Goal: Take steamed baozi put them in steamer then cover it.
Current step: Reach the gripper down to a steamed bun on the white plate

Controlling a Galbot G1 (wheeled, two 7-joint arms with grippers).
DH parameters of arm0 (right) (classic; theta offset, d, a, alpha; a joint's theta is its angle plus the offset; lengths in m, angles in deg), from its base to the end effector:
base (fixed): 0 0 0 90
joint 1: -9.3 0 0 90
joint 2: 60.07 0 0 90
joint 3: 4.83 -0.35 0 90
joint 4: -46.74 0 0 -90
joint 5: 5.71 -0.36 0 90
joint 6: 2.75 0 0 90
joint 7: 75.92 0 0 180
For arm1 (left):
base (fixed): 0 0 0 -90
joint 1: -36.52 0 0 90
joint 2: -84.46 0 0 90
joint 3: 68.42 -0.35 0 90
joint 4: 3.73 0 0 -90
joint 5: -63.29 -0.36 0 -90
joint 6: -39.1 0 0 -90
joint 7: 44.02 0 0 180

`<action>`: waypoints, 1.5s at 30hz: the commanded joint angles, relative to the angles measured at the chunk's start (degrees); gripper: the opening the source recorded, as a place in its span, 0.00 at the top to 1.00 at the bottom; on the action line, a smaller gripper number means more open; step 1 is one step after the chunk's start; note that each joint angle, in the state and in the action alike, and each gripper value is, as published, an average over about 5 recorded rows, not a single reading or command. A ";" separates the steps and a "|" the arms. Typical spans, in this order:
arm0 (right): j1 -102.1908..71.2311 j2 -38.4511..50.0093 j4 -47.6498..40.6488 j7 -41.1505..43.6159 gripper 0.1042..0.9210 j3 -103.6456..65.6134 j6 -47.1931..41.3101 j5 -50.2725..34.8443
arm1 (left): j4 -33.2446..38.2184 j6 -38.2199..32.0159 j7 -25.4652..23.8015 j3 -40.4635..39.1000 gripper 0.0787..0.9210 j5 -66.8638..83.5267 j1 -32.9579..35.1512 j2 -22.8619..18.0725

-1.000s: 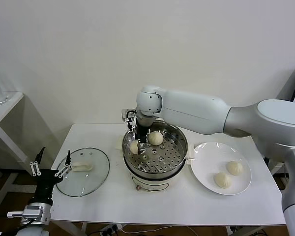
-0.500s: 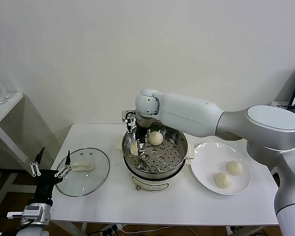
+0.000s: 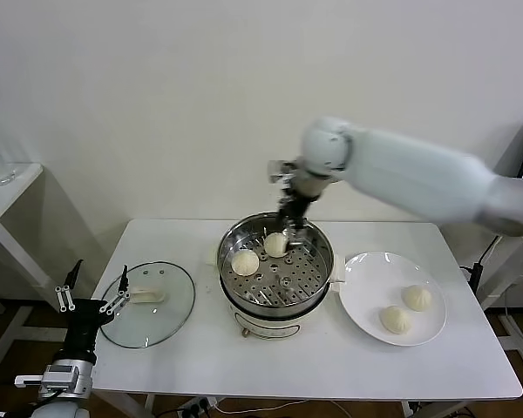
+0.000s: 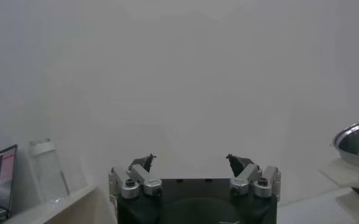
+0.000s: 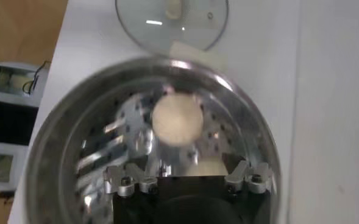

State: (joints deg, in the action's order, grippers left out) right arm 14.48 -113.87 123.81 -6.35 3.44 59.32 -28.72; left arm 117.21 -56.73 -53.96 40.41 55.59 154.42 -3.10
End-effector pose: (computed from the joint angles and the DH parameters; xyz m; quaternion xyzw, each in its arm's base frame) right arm 0.5548 0.0259 -0.0004 0.5660 -0.5452 0.5020 0.3612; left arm 0.1832 0.1066 -0.2786 -0.0404 0.9819 0.1766 0.0553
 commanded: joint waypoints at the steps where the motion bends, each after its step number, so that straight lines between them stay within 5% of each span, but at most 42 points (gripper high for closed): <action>1: 0.82 26.39 9.82 8.01 0.12 1.38 13.78 7.79 | 0.51 0.17 0.11 -0.45 0.12 -0.21 0.17 0.05; 15: -26.91 28.02 2.31 6.86 0.12 -13.99 19.64 27.80 | 1.13 0.09 0.17 -0.18 0.12 -0.25 0.88 -0.15; 45: -40.63 18.70 -5.63 -3.16 0.12 -23.00 19.06 28.75 | -1.32 0.03 0.15 -0.48 0.12 -0.44 -0.35 -0.18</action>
State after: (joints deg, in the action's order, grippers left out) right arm -23.53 -94.33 119.48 -7.81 -17.71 78.01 -0.79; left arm 116.27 -56.66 -53.78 39.96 55.19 154.14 -3.31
